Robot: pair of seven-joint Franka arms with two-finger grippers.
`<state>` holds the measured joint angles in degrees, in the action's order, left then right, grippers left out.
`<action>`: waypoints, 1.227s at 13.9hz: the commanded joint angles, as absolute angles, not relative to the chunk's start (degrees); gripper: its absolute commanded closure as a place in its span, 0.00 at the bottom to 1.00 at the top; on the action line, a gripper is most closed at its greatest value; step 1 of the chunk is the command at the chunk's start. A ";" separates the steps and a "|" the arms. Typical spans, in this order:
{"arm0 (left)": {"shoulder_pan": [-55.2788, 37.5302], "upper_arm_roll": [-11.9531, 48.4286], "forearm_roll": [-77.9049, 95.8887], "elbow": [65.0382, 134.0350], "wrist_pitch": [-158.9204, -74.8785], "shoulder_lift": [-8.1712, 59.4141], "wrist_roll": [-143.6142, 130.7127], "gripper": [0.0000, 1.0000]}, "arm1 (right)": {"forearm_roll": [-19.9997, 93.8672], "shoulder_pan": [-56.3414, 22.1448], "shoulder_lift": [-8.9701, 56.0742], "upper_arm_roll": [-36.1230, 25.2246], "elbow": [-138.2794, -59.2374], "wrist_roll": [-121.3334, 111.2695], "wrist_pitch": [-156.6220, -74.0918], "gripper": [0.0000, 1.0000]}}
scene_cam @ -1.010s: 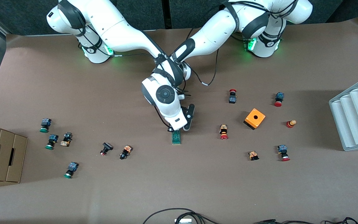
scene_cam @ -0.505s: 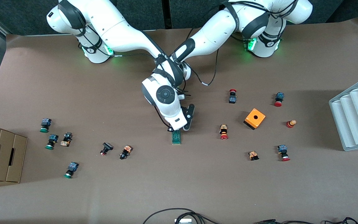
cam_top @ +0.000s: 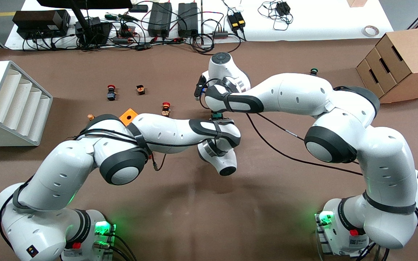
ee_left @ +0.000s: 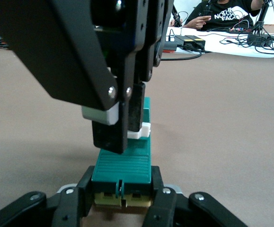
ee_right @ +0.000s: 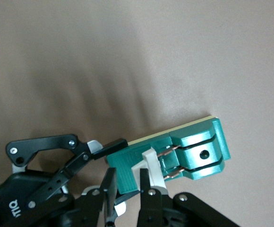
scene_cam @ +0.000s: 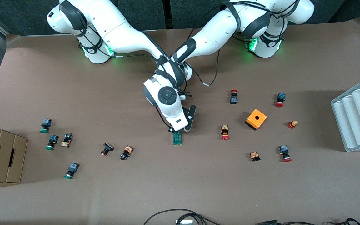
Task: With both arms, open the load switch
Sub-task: 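Open both grippers and lift them off the switch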
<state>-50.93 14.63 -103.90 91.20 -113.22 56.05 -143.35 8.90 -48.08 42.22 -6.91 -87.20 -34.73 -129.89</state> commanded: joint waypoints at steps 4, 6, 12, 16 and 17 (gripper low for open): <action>-51.68 14.33 -104.41 89.38 -113.64 57.57 -144.32 0.82 | 9.67 -48.78 43.07 -7.21 -87.80 -33.84 -132.01 0.73; -51.68 14.24 -104.41 89.38 -113.64 57.57 -144.32 0.82 | 9.67 -48.78 43.07 -7.21 -87.80 -33.84 -132.01 0.73; -51.68 14.24 -104.41 89.38 -113.64 57.57 -144.32 0.82 | 9.67 -48.78 42.81 -7.21 -87.72 -33.84 -131.84 0.67; -51.59 14.33 -104.41 89.38 -113.82 57.39 -144.14 0.37 | 9.76 -48.60 38.16 -7.73 -87.72 -34.27 -126.59 0.00; -51.59 14.33 -104.41 89.38 -113.82 57.39 -144.05 0.00 | 9.76 -48.60 35.88 -8.00 -87.63 -34.19 -123.95 0.00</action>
